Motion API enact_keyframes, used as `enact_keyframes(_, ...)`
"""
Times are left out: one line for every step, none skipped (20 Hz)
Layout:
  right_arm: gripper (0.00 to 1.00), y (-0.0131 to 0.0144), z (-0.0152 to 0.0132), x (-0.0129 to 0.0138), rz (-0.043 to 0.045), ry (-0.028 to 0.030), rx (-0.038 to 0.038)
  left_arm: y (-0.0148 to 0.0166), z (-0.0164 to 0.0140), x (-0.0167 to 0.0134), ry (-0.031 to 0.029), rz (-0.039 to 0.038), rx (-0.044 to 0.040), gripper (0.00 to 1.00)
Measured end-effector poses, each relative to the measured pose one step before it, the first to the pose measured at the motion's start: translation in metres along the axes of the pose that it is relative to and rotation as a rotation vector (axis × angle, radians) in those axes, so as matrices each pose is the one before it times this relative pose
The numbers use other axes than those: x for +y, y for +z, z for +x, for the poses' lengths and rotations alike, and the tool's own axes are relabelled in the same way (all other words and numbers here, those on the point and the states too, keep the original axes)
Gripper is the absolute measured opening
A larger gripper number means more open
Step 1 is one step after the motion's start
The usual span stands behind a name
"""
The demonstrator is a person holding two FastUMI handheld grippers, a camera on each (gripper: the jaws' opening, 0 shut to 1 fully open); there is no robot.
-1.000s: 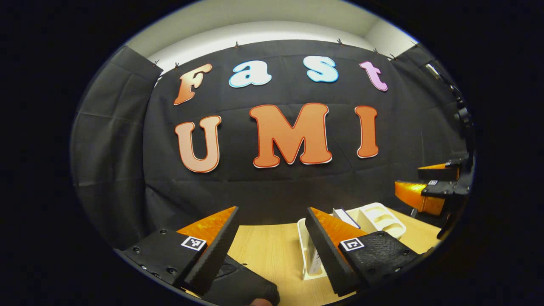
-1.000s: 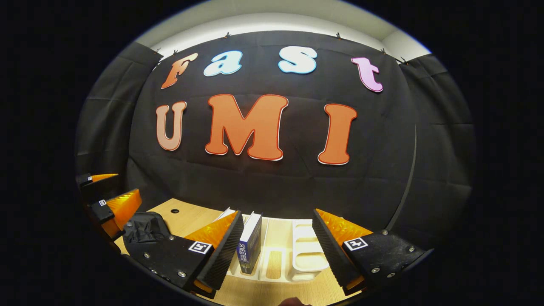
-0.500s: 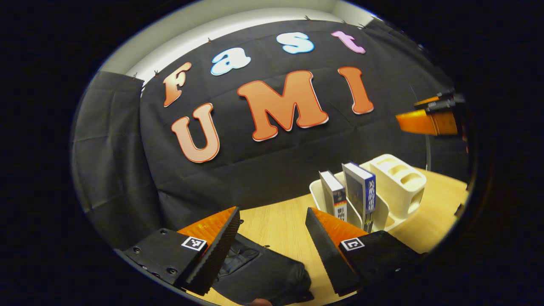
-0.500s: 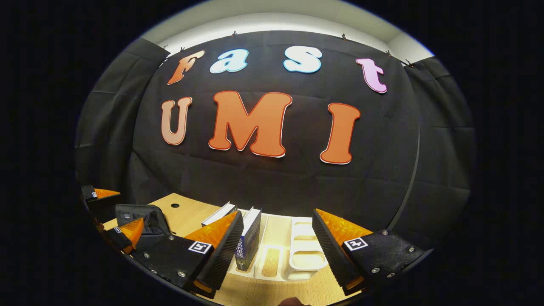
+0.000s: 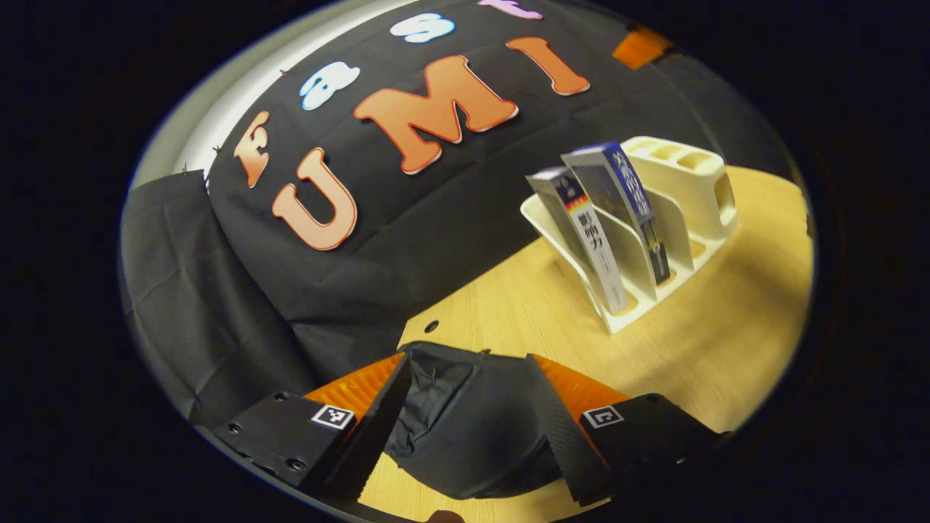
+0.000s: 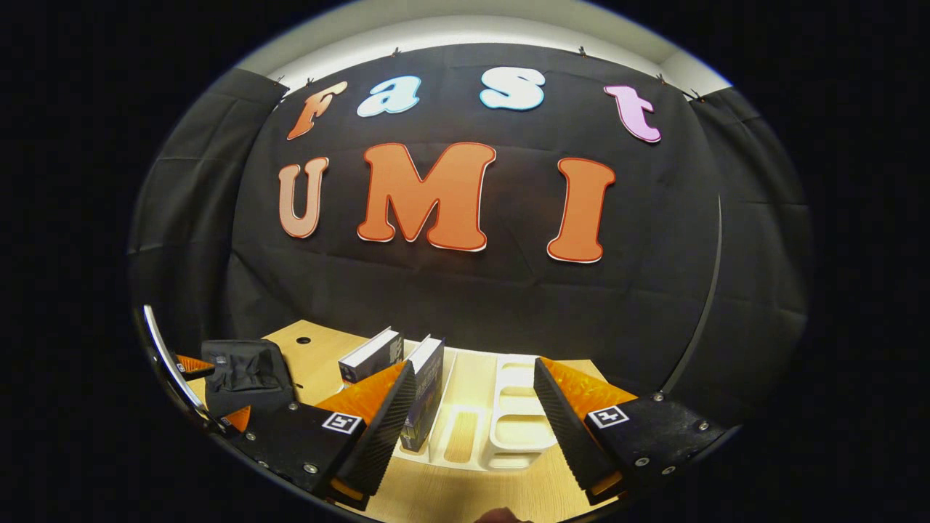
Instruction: Open the schoolbag, grab two books from the bookshelf and put them into the schoolbag.
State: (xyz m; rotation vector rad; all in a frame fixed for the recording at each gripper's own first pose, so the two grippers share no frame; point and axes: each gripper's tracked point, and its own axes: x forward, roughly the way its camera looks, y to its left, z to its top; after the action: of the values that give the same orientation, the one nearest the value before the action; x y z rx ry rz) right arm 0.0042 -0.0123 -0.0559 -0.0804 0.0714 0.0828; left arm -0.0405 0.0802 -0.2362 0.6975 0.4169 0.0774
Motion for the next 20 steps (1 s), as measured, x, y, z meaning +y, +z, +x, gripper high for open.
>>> enact_keyframes(0.97, -0.00227, 0.00157, -0.0013, -0.0032, 0.00164, 0.00659, -0.00951, 0.00306, -0.00471, -0.00072, 0.04077, 0.02173, 0.98)
enact_keyframes(0.97, -0.00314, 0.00048, -0.00278, -0.00454, -0.00152, 0.00488, -0.0109, 0.0025, -0.00643, -0.00929, 0.03304, 0.01283, 0.98)
enact_keyframes(0.97, -0.00088, 0.00101, -0.00094, -0.00296, 0.00291, 0.00302, -0.00753, 0.00344, -0.00859, -0.00935, 0.02453, 0.01223, 0.98)
enact_keyframes(0.97, -0.00071, 0.00052, -0.00119, -0.00233, -0.00008, -0.00123, -0.00764, 0.00076, -0.00731, -0.01022, 0.02016, 0.0082, 0.98)
enact_keyframes(0.97, 0.00077, 0.00037, -0.00066, -0.00132, 0.00372, -0.00065, -0.00694, 0.00253, -0.00435, -0.00353, 0.01394, 0.01131, 0.98)
enact_keyframes(0.97, -0.00078, 0.00062, -0.00211, -0.00182, -0.00208, -0.0027, -0.00713, 0.00022, -0.00479, -0.01051, 0.01042, 0.01569, 0.98)
enact_keyframes(0.97, -0.00086, -0.00027, -0.00141, -0.00044, 0.00034, 0.00115, -0.00484, 0.00224, -0.00335, -0.00018, 0.00726, 0.01297, 0.98)
enact_keyframes(0.97, -0.00027, 0.00007, -0.00087, -0.00028, -0.00029, -0.00032, -0.00772, 0.00176, -0.00316, 0.00028, 0.00564, 0.01873, 0.98)
enact_keyframes(0.97, -0.00037, -0.00044, -0.001, -0.001, -0.00222, 0.00197, -0.00677, 0.00308, -0.00154, 0.00986, 0.00845, 0.01956, 0.98)
enact_keyframes(0.97, -0.00274, -0.00049, -0.00103, -0.00069, -0.00027, 0.00404, -0.00679, 0.00497, -0.00437, -0.00467, 0.00455, 0.01836, 0.98)
enact_keyframes(0.97, -0.00126, -0.00081, -0.00106, 0.00004, -0.00245, 0.00217, -0.00597, 0.00125, -0.00305, 0.0062, 0.00173, 0.01732, 0.98)
enact_keyframes(0.97, -0.00034, -0.00086, -0.00022, -0.00022, 0.00077, 0.00152, -0.00566, 0.00112, -0.0028, 0.00378, 0.00049, 0.00833, 0.98)
enact_keyframes(0.97, 0.00027, -0.00069, -0.00077, -0.00085, -0.00436, -0.00032, -0.00293, 0.00424, 0.00459, 0.02273, 0.00785, 0.00937, 0.97)
enact_keyframes(0.97, -0.00011, -0.00132, -0.00077, -0.00138, -0.00038, -0.00008, -0.00362, 0.00462, 0.0076, 0.02353, 0.00385, 0.01613, 0.96)
enact_keyframes(0.97, 0.00013, -0.0004, -0.00089, -0.00211, -0.00292, 0.00064, 0.00111, 0.00402, 0.00724, 0.02445, -0.00122, 0.00033, 0.96)
enact_keyframes(0.97, -0.00045, -0.00034, -0.0002, -0.00189, -0.00014, 0.0013, 0.00158, 0.00235, 0.00623, 0.0192, 0.00947, -0.00206, 0.96)
enact_keyframes(0.97, 0.00061, 0.00019, 0.00038, -0.00177, -0.0016, -0.00035, 0.0001, 0.00293, 0.00349, 0.01124, 0.00927, 0.00499, 0.96)
enact_keyframes(0.97, 0.00178, 0.00003, 0.00008, -0.00079, 0.00139, -0.00344, -0.00156, 0.00489, 0.00128, -0.00149, 0.00691, 0.00474, 0.95)
enact_keyframes(0.97, 0.00224, 0.00057, 0.00208, -0.00198, 0.00276, -0.00234, -0.00069, 0.00304, 0.00212, 0.00469, 0.00714, 0.01011, 0.92)
enact_keyframes(0.97, 0.00083, 0.00075, 0.00033, -0.00269, 0.00209, -0.00139, -0.00071, 0.00387, 0.00006, -0.00757, -0.00028, 0.0082, 0.88)
